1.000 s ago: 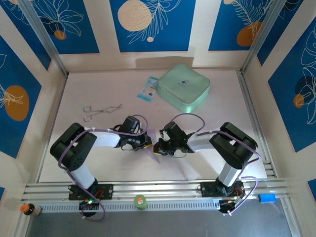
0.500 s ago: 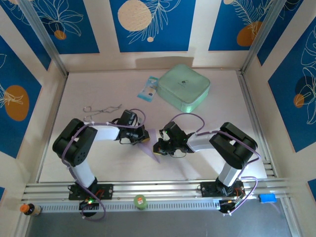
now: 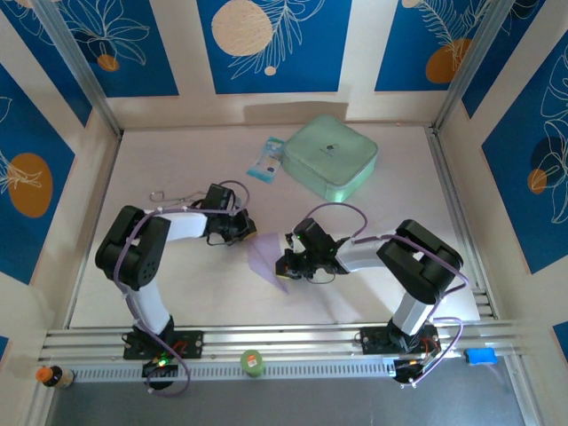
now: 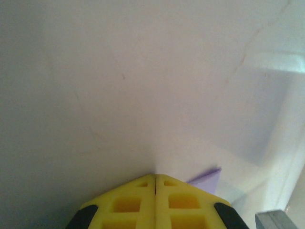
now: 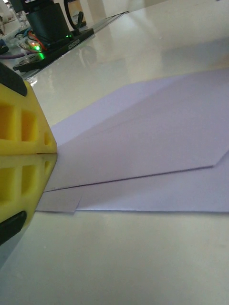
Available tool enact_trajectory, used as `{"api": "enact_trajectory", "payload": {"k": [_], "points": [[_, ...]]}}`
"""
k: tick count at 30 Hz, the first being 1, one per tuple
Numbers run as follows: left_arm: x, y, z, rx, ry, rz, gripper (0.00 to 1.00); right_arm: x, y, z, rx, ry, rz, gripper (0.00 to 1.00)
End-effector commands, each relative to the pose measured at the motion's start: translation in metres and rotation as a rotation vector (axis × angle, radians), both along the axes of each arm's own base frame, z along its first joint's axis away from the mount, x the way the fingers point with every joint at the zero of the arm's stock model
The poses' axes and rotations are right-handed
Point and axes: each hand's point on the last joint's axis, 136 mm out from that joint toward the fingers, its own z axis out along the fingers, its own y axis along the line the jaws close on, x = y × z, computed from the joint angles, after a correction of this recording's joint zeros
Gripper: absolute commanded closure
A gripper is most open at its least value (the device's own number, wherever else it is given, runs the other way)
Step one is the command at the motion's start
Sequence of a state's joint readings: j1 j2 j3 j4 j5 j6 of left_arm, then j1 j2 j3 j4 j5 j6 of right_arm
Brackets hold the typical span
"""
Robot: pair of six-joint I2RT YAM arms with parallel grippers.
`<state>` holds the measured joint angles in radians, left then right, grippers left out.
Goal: Fold a paper plane with a square sheet of paper (pick it up from the middle)
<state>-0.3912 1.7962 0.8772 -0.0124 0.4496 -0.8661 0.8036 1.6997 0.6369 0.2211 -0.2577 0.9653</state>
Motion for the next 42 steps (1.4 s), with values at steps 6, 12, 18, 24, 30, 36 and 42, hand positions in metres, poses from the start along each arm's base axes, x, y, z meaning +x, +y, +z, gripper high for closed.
{"api": "enact_trajectory", "payload": {"k": [6, 12, 18, 24, 30, 36, 42], "points": [[0.012, 0.017, 0.016, 0.065, -0.060, 0.035, 0.94, -0.044, -0.050, -0.051, -0.228, 0.188, 0.014, 1.00], [0.001, 0.014, 0.051, 0.005, -0.133, 0.043, 0.91, -0.041, -0.049, -0.049, -0.225, 0.185, 0.009, 1.00], [-0.028, -0.003, 0.053, -0.074, -0.144, -0.005, 0.94, -0.040, -0.049, -0.049, -0.227, 0.183, 0.005, 1.00], [-0.056, -0.026, 0.035, -0.110, -0.091, -0.095, 0.95, -0.041, -0.050, -0.050, -0.233, 0.188, 0.002, 1.00], [-0.053, -0.018, 0.010, -0.045, -0.067, -0.075, 0.96, -0.042, -0.048, -0.051, -0.231, 0.192, 0.008, 1.00], [-0.043, -0.003, -0.020, 0.016, -0.034, -0.034, 0.97, -0.044, -0.047, -0.052, -0.230, 0.197, 0.015, 1.00], [-0.029, 0.014, -0.021, 0.029, -0.035, 0.011, 0.97, -0.046, -0.048, -0.055, -0.235, 0.202, 0.013, 1.00]]}}
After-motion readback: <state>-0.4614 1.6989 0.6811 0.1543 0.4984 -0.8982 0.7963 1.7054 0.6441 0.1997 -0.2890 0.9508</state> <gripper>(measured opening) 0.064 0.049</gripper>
